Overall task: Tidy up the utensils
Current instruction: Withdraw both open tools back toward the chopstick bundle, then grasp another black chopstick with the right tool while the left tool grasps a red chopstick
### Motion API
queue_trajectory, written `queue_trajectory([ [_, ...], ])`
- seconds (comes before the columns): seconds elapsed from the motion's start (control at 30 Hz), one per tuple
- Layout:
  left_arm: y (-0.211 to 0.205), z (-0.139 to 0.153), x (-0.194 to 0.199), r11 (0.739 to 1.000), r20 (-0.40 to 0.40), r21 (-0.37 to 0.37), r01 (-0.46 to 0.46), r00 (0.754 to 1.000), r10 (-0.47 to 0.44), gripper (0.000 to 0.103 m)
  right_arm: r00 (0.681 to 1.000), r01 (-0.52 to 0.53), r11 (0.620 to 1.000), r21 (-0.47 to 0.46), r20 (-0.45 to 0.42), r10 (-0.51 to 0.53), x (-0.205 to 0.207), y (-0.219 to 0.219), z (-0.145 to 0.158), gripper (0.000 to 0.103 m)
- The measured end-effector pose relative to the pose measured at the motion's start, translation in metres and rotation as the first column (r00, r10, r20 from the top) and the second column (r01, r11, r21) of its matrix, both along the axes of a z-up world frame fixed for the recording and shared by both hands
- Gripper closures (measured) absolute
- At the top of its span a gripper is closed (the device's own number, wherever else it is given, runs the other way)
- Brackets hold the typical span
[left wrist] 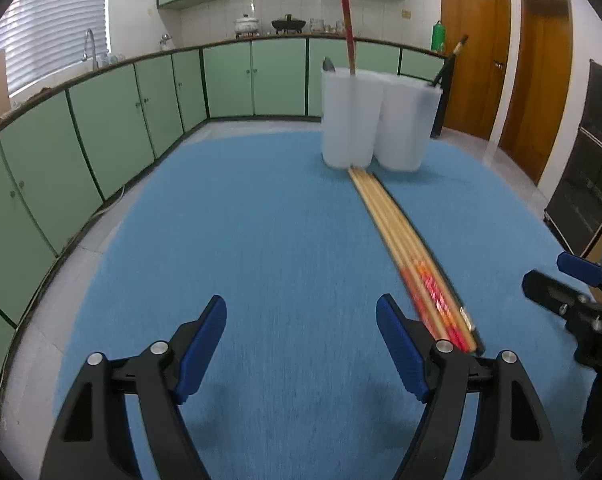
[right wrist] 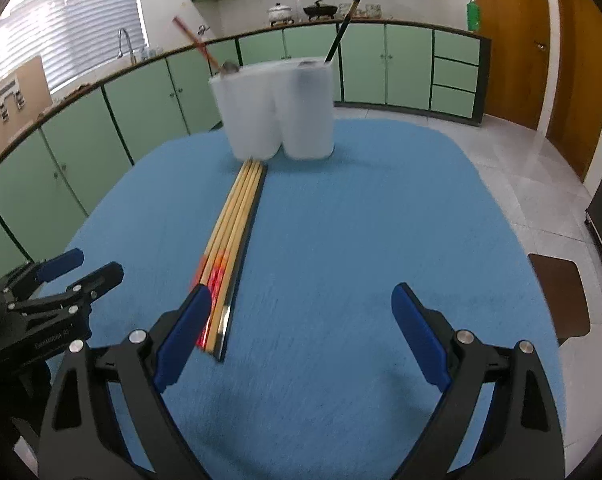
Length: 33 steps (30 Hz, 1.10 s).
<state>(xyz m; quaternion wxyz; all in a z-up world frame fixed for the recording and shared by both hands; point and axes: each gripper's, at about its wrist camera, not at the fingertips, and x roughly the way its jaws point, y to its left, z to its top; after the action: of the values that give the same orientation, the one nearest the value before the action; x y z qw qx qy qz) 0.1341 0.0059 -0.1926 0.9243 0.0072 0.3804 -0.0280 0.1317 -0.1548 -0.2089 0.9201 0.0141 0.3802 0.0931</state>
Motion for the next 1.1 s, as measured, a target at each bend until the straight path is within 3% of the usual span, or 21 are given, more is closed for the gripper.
queue_trajectory([
  [0.37,0.007,-0.016,-0.002,1.0,-0.059,0.009,-0.021,0.998,0.022,0.025,0.995,-0.054,0.998,-0.032,-0.081,0.051,-0.011,0.02,-0.023,0.031],
  [0.6,0.005,-0.016,-0.001,1.0,-0.063,0.012,-0.022,0.998,0.022,0.024,0.991,-0.074,0.996,-0.055,-0.115,0.068,-0.009,0.027,-0.028,0.035],
  [0.97,0.007,-0.018,-0.002,1.0,-0.071,0.01,-0.028,0.997,0.028,0.023,0.994,0.007,0.997,-0.083,-0.109,-0.016,-0.008,0.015,-0.028,0.04],
  [1.1,0.004,-0.018,-0.002,1.0,-0.072,0.016,-0.026,0.997,0.027,0.023,0.994,-0.023,0.998,-0.061,-0.108,0.016,-0.009,0.014,-0.028,0.046],
])
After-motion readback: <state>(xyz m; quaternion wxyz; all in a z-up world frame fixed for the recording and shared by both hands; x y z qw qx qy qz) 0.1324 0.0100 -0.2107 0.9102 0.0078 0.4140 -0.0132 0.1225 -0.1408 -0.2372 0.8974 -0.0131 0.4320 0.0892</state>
